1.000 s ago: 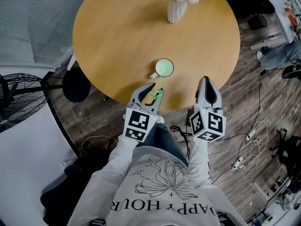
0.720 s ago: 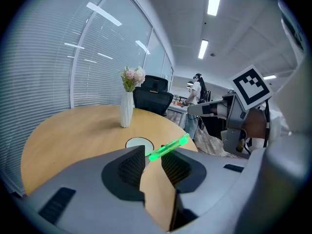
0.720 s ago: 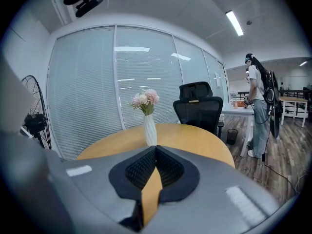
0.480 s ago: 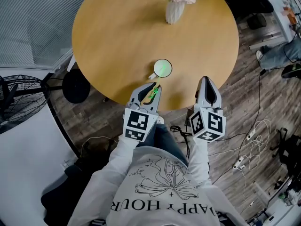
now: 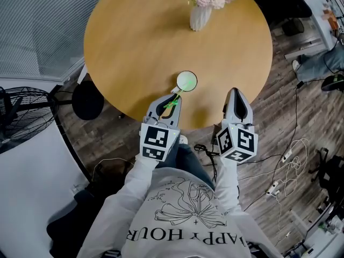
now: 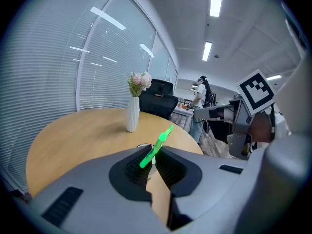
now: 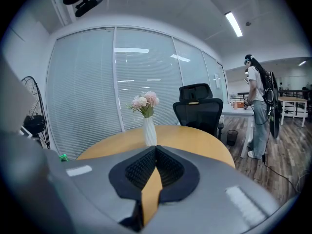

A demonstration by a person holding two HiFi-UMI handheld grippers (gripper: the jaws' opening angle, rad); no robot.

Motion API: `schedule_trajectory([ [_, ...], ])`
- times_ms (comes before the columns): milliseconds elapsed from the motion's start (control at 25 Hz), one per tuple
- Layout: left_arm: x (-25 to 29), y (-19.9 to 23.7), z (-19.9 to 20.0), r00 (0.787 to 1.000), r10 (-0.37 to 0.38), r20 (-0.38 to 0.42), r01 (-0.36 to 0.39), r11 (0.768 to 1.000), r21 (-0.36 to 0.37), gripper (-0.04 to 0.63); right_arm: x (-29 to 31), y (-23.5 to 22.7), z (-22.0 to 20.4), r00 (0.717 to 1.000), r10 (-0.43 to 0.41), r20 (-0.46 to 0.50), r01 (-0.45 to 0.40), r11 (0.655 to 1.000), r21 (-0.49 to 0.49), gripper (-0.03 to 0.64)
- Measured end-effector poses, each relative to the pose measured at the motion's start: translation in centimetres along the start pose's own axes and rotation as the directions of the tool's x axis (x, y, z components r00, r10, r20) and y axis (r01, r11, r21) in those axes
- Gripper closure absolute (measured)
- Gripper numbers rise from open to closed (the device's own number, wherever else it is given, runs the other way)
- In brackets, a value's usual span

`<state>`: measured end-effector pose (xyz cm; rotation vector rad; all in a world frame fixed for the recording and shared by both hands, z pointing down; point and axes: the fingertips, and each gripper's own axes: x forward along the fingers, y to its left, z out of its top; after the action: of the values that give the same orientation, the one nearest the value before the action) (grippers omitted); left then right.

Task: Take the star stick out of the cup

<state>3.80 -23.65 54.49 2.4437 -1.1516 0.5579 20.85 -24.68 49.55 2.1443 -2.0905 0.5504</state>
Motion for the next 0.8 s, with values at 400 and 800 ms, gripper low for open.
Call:
schedule_trajectory([
  [400,-0.2,0.5,2.2,1.000,0.003,0.021,-0.003,1.000,0.009,0.569,0.3,0.3,1.9,1.000,0.002,0.027,-0.002,1.000,-0.003,0.606],
  [800,-1.5,0.7,3.7,0.999,0.008,0.041,-0.009,1.000,0.009,0.571,0.1,1.0,3.6,0.998,0.021,0.062,-0.021,1.000,-0.004,0.606],
])
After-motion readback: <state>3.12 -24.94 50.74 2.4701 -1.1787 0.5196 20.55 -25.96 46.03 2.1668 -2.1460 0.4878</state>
